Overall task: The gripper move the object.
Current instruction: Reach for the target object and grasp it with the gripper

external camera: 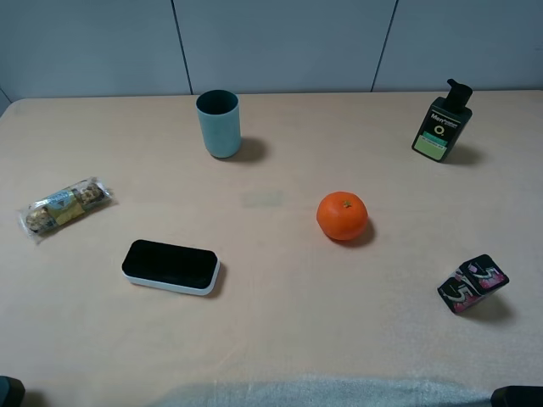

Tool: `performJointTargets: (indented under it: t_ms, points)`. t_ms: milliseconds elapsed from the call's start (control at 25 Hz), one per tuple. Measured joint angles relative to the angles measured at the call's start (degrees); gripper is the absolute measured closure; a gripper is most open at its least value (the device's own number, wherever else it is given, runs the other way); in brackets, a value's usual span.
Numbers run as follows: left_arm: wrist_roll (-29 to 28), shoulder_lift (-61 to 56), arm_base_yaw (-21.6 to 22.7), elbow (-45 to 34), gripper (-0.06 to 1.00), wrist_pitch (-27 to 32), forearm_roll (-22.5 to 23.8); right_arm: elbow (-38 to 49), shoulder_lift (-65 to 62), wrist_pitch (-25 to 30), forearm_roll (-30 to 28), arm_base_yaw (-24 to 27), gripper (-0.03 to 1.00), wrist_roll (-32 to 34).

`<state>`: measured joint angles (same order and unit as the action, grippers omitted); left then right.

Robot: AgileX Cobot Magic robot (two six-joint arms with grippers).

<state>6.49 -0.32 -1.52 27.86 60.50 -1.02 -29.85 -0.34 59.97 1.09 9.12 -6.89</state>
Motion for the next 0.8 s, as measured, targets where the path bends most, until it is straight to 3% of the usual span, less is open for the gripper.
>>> performJointTargets:
  t_ms: [800]
  points:
    - [0.0,0.0,0.0,0.0,0.23,0.0,0.0,0.0,0.0,-0.5,1.9,0.0,0.36,0.2]
